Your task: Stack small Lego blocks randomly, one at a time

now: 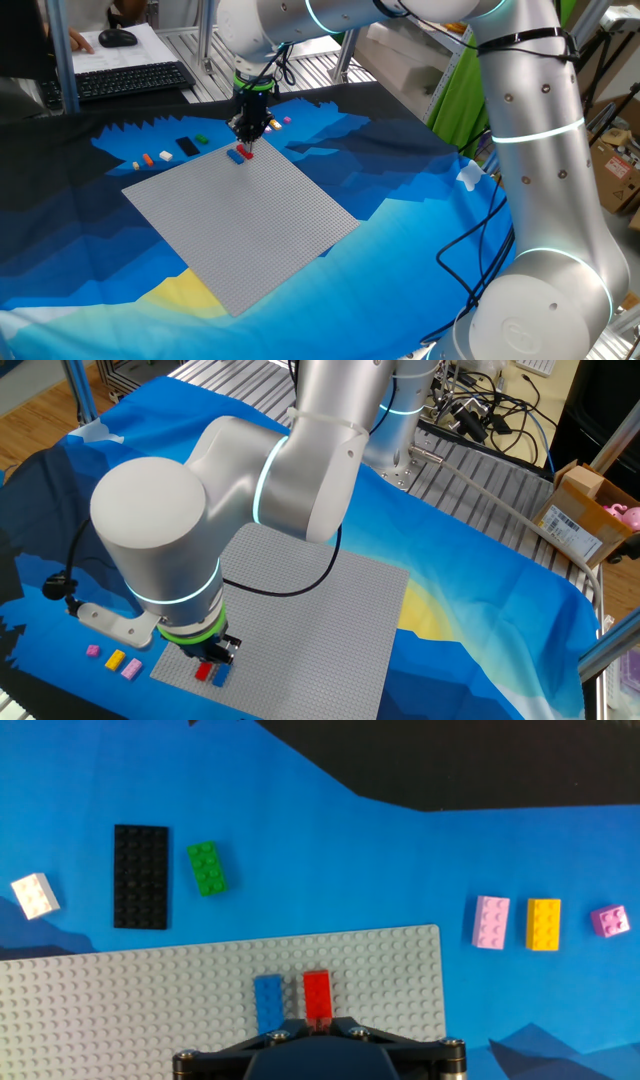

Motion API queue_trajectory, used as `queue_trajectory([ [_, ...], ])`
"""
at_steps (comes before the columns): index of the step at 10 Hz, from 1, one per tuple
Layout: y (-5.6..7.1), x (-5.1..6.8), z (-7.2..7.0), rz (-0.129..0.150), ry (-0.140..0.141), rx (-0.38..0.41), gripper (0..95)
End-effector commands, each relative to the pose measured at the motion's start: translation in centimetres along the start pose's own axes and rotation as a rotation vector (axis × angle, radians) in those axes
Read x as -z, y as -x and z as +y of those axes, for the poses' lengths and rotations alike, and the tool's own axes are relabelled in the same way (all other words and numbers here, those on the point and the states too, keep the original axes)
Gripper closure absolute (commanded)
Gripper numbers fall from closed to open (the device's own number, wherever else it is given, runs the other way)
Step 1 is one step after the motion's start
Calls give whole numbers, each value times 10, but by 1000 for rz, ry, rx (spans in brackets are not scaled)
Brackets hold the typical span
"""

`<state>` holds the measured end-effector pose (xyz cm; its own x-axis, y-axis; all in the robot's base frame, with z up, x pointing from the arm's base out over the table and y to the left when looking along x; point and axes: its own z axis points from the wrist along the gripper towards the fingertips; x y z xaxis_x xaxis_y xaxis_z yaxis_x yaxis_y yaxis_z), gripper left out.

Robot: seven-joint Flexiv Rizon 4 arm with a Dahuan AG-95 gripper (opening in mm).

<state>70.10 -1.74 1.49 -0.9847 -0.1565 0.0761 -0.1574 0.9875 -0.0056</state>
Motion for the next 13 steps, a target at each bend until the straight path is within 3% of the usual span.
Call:
queue_trajectory([
  [1, 0, -5, 0, 1, 0, -1, 950],
  [5, -3, 6, -1, 12, -5, 2, 950],
  [10, 14, 10, -2, 18, -2, 3, 950],
  [13, 9, 4, -1, 14, 2, -2, 950],
])
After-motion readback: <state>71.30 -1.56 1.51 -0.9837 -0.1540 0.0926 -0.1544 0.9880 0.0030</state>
